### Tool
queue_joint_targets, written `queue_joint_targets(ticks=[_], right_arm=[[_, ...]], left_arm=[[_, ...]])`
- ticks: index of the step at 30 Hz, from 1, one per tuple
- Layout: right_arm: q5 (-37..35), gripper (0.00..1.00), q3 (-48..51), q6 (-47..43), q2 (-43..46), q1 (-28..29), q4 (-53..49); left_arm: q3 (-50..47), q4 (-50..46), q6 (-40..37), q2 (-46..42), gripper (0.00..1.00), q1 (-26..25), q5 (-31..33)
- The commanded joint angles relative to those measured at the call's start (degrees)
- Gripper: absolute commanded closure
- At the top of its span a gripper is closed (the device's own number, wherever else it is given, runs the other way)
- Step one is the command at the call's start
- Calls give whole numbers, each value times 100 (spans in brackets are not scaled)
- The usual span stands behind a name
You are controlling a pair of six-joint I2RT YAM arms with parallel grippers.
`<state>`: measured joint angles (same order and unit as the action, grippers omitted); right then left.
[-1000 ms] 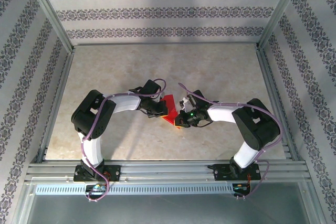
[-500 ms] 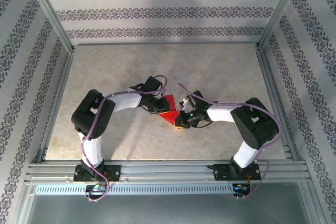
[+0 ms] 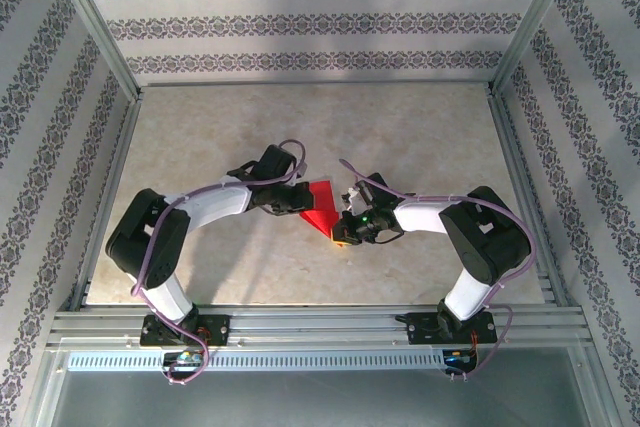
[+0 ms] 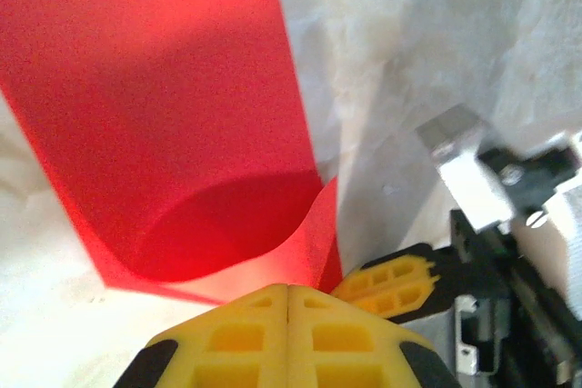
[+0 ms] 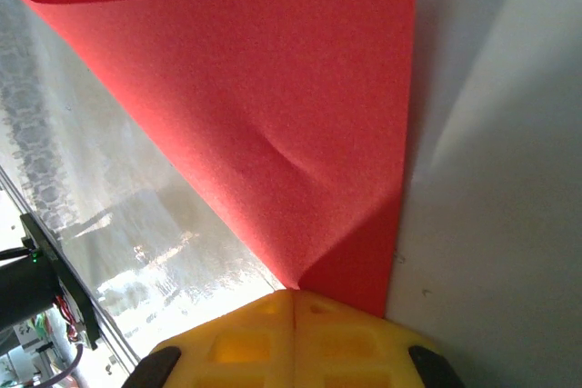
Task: Fold a paper plane with a square sheet of paper (fold left side to right side)
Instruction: Third fold the triangle at the center of the table.
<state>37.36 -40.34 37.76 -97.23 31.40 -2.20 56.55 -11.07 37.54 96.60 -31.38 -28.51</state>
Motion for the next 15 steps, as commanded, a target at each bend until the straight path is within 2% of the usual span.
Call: queue_joint_targets(ticks=[1,15], right_arm=[[-533,100,131,-45,-61,68,-635],[-757,100,131,-102,2,78,-799]], left_arm=[[-329,546,75,-206,98,46,-210],[-534,1285,517,188,100,-293,-344]])
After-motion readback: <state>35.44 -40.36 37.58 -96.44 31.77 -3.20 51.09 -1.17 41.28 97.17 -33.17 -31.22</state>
